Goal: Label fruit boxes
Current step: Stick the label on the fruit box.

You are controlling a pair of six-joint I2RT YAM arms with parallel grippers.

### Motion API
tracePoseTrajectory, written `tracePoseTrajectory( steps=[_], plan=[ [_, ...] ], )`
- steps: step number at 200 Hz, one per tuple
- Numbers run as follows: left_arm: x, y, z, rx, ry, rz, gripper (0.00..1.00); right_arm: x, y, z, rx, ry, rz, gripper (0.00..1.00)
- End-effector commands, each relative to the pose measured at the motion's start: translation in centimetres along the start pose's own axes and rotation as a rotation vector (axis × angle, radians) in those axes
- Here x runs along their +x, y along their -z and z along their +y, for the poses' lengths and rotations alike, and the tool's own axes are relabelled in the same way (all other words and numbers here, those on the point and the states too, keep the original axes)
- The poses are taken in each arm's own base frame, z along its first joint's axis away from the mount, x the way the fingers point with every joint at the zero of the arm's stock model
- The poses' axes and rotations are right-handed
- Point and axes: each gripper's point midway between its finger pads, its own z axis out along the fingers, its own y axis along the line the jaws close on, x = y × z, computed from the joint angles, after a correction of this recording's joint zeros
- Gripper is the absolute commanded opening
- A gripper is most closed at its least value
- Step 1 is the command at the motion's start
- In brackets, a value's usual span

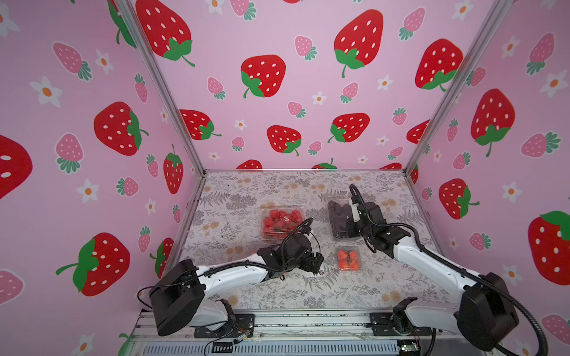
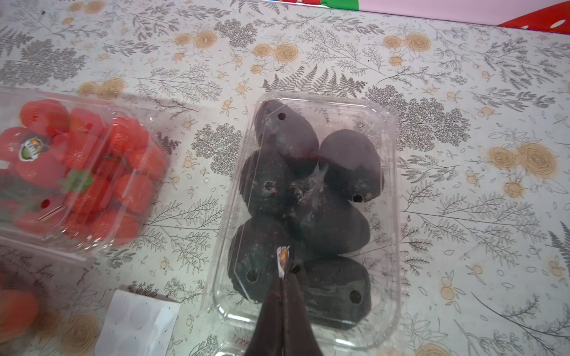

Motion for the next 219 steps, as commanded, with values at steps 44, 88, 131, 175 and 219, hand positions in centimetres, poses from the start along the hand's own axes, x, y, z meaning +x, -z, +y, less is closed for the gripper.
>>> tracePoseTrajectory(
  steps=[44,88,131,175,219],
  plan=[
    [-8.5,1.8,-3.3,0.046,-0.096,-0.183,0.99,0.1,-3.3,-2.6,0.084,0.010,0.219,0.00],
    [-11.1,0.0,-3.4,0.058,-0.067,-0.175,1.00,0.5,-5.3,-2.8,0.110,0.035,0.287,0.00],
    [-11.1,-0.1,-4.2,0.121,-0.038,-0.167,1.00,0.9,-6.3,-1.5,0.041,0.023,0.311,0.07],
    [-10.9,0.7,-5.0,0.176,-0.037,-0.173,0.99,1.3,-6.8,-1.4,0.027,0.000,0.332,0.47],
    [-11.5,1.3,-5.2,0.195,-0.045,-0.200,0.99,-0.5,-5.8,-1.3,-0.036,-0.033,0.237,0.49]
  ],
)
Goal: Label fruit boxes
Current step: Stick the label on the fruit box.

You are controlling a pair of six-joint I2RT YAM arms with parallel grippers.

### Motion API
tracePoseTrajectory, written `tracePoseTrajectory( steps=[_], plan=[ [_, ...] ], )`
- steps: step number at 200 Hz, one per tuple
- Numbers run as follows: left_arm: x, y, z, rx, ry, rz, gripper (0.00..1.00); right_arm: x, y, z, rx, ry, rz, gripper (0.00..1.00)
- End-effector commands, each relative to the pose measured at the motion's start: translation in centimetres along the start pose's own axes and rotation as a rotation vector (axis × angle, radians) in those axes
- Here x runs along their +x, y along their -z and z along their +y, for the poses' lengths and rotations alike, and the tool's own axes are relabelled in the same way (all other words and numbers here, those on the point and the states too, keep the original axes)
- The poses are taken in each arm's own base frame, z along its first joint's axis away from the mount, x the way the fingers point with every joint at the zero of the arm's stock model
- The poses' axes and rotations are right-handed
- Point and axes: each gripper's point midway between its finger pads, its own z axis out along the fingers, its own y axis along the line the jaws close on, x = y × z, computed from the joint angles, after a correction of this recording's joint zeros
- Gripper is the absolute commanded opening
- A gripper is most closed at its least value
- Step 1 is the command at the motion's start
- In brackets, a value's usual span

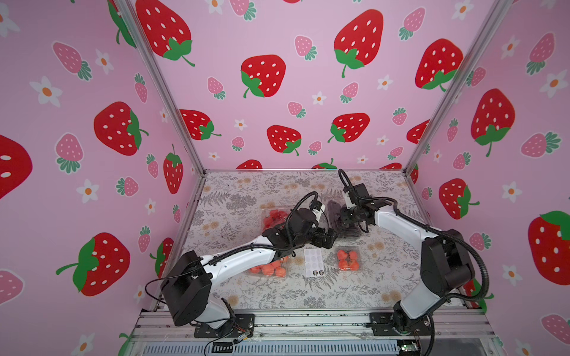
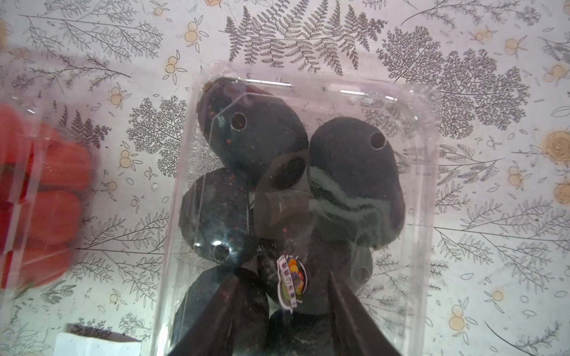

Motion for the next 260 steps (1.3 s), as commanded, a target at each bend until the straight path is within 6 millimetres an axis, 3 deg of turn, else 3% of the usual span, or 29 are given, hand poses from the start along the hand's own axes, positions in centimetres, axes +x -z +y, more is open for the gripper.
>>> tracePoseTrajectory(
  steps=[1,17,28,43,58,73,83,109,175,260],
  plan=[
    [-1.1,0.3,-0.6,0.032,-0.007,-0.035,1.00,-0.2,1.0,0.1,-0.054,-0.025,-0.037,0.49],
    [-2.0,-0.7,-0.3,0.048,0.000,-0.039,0.96,-1.4,2.6,0.0,-0.111,-0.055,-0.132,0.48],
    [-2.8,-1.9,0.1,0.083,0.022,-0.034,0.86,-1.9,3.6,-0.1,-0.149,-0.077,-0.190,0.46],
    [-4.4,-3.3,1.2,0.050,0.029,-0.068,0.75,-2.2,4.3,-0.8,-0.167,-0.106,-0.244,0.34],
    [-5.7,-4.9,2.0,-0.002,0.020,-0.080,0.63,-2.0,3.7,-1.6,-0.173,-0.129,-0.237,0.18],
    [-6.6,-6.7,1.9,0.002,0.016,-0.073,0.53,-1.9,2.9,-1.7,-0.208,-0.145,-0.221,0.09],
    [-7.1,-7.8,1.7,0.007,0.008,-0.072,0.41,-2.0,2.4,-1.4,-0.239,-0.148,-0.209,0.07],
    [-7.6,-10.1,2.8,-0.039,0.014,-0.072,0.32,-1.8,1.4,-0.7,-0.290,-0.149,-0.178,0.04],
    [-6.8,-13.0,4.6,-0.057,0.049,-0.035,0.29,-0.5,0.0,-0.4,-0.311,-0.153,-0.133,0.03],
    [-6.6,-15.6,4.5,-0.041,0.064,-0.002,0.28,1.4,-0.3,0.0,-0.333,-0.157,-0.100,0.04]
  ],
)
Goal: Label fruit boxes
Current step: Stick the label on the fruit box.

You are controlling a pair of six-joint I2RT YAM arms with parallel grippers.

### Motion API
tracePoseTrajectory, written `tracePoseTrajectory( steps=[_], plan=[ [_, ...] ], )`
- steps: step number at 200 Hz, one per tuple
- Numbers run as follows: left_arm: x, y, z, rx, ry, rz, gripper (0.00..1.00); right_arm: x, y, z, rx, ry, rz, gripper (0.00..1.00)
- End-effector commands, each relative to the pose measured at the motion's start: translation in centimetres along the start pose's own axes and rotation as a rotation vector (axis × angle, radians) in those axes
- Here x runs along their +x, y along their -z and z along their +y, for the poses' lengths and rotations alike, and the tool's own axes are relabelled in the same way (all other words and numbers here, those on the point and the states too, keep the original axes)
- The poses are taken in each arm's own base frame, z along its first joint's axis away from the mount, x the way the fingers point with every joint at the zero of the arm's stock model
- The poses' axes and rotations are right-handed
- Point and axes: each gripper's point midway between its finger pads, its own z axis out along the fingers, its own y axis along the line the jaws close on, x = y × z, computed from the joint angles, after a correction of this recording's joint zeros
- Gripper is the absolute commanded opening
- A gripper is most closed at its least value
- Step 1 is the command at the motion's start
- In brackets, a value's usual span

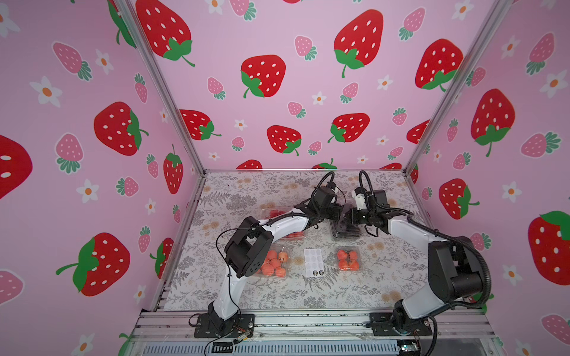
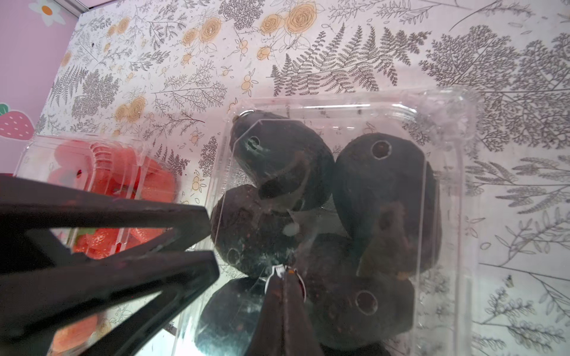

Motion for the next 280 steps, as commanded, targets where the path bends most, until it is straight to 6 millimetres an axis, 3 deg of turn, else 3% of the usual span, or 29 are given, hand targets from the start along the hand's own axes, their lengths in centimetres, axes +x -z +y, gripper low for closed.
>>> tracePoseTrajectory(
  steps=[1,52,117,172,227,243,263,274,280],
  plan=[
    [-1.0,-0.2,-0.8,0.021,0.007,-0.008,0.28,1.5,0.1,-0.1,-0.008,-0.016,0.047,0.05],
    [-0.4,-1.6,-2.0,0.058,0.006,0.032,0.28,1.5,2.7,1.1,-0.044,0.002,-0.029,0.04],
    [2.3,-2.6,-3.3,0.050,-0.044,0.100,0.19,1.0,6.1,-1.5,0.098,-0.042,-0.146,0.06],
    [5.2,-2.6,-0.9,-0.079,-0.045,0.174,0.13,1.1,5.9,-1.6,0.092,-0.043,-0.150,0.07],
    [5.1,-2.7,1.4,-0.088,0.002,0.162,0.13,1.1,6.4,-0.5,0.040,-0.031,-0.166,0.08],
    [4.7,-2.1,1.1,-0.083,-0.002,0.146,0.13,1.0,6.7,-0.2,0.027,-0.027,-0.178,0.15],
    [3.0,-0.6,-0.1,-0.053,-0.029,0.096,0.18,0.5,7.5,0.5,-0.004,-0.017,-0.210,0.46],
    [2.0,0.5,-1.0,-0.029,-0.049,0.065,0.18,0.4,8.0,0.8,-0.013,-0.022,-0.226,0.51],
    [1.4,1.1,-1.6,-0.002,-0.060,0.035,0.18,0.3,8.4,1.0,-0.014,-0.026,-0.236,0.60]
  ],
)
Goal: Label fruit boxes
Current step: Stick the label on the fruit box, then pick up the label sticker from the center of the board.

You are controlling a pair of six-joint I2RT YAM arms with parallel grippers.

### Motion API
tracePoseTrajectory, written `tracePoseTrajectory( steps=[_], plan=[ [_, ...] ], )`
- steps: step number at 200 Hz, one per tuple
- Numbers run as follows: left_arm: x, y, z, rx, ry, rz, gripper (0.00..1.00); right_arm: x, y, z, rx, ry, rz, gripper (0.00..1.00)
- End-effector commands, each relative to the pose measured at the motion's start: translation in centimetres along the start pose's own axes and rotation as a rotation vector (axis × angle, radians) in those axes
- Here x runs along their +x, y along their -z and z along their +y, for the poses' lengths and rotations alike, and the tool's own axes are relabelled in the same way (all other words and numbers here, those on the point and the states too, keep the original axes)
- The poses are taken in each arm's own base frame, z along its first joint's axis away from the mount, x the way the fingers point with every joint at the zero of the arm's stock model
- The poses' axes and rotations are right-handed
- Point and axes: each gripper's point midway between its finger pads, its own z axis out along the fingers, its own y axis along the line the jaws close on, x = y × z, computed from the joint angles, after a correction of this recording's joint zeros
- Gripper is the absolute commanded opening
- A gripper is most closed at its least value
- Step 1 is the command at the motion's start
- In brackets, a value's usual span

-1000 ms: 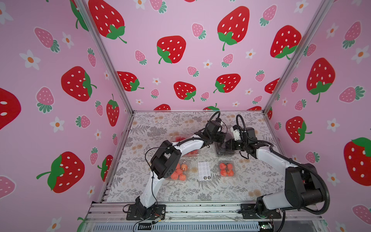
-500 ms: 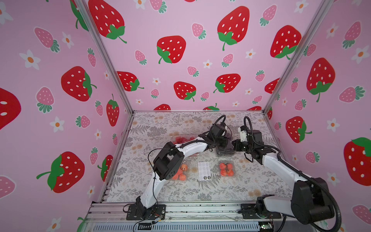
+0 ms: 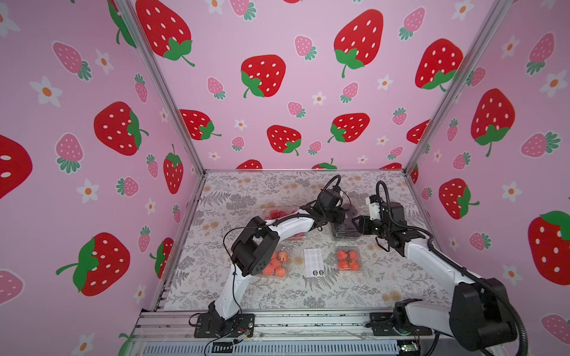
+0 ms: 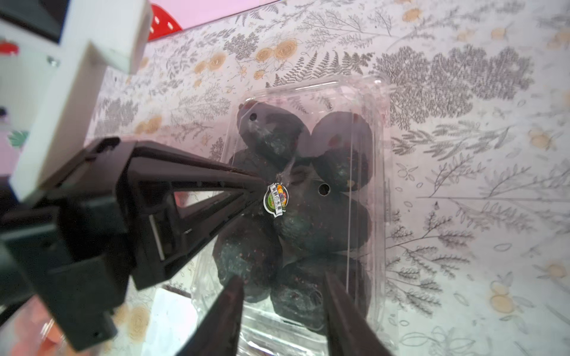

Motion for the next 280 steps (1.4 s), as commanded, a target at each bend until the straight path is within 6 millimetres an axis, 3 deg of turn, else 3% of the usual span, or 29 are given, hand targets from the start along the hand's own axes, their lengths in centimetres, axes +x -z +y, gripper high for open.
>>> tracePoseTrajectory(
  steps=[1,9,28,50,55,61,65,76,124,160,182,195,221,246,280],
  plan=[
    [-0.8,2.5,-0.9,0.019,-0.038,-0.042,0.18,-1.6,1.5,1.1,-0.041,-0.001,-0.077,0.61],
    [-1.6,3.6,-1.7,0.058,-0.042,-0.088,0.22,-1.7,2.0,1.2,-0.033,-0.004,-0.080,0.67],
    [-2.8,6.2,-2.7,0.087,-0.063,-0.153,0.28,-1.5,3.3,1.5,-0.020,0.015,-0.109,0.68],
    [-2.9,9.0,-2.8,0.084,-0.082,-0.207,0.44,-1.2,6.0,4.0,-0.083,0.077,-0.197,0.69],
    [-2.9,9.8,-2.6,0.082,-0.081,-0.235,0.56,-1.3,6.8,4.6,-0.101,0.086,-0.228,0.82],
    [-2.7,10.7,-2.2,0.073,-0.068,-0.268,0.73,-1.2,7.4,5.2,-0.112,0.094,-0.242,0.85],
    [-2.7,11.3,-2.0,0.071,-0.059,-0.292,0.82,-0.9,7.7,5.4,-0.112,0.095,-0.239,0.99],
    [-2.3,13.0,-1.7,0.070,-0.047,-0.329,1.00,-0.3,8.2,5.6,-0.103,0.096,-0.221,0.99],
    [1.3,18.7,0.2,0.004,0.000,-0.316,0.99,3.0,7.7,9.5,-0.143,0.207,-0.151,1.00],
    [5.4,22.0,2.7,-0.060,0.058,-0.265,0.99,5.9,5.7,12.6,-0.091,0.310,-0.050,0.99],
    [8.0,23.9,3.7,-0.064,0.091,-0.248,0.99,8.7,3.7,14.2,-0.107,0.345,0.040,0.99],
    [9.9,24.4,4.6,-0.082,0.107,-0.209,0.99,9.9,2.7,14.5,-0.097,0.356,0.072,0.99],
    [12.2,24.6,4.4,-0.019,0.103,-0.173,0.99,12.1,1.0,15.2,-0.087,0.384,0.142,0.99],
    [13.6,24.4,4.9,-0.009,0.134,-0.158,0.99,14.9,-0.5,16.8,-0.135,0.405,0.245,0.99],
    [14.4,24.5,5.3,-0.001,0.123,-0.162,0.99,17.7,-1.9,16.7,-0.079,0.437,0.307,0.99]
  ],
)
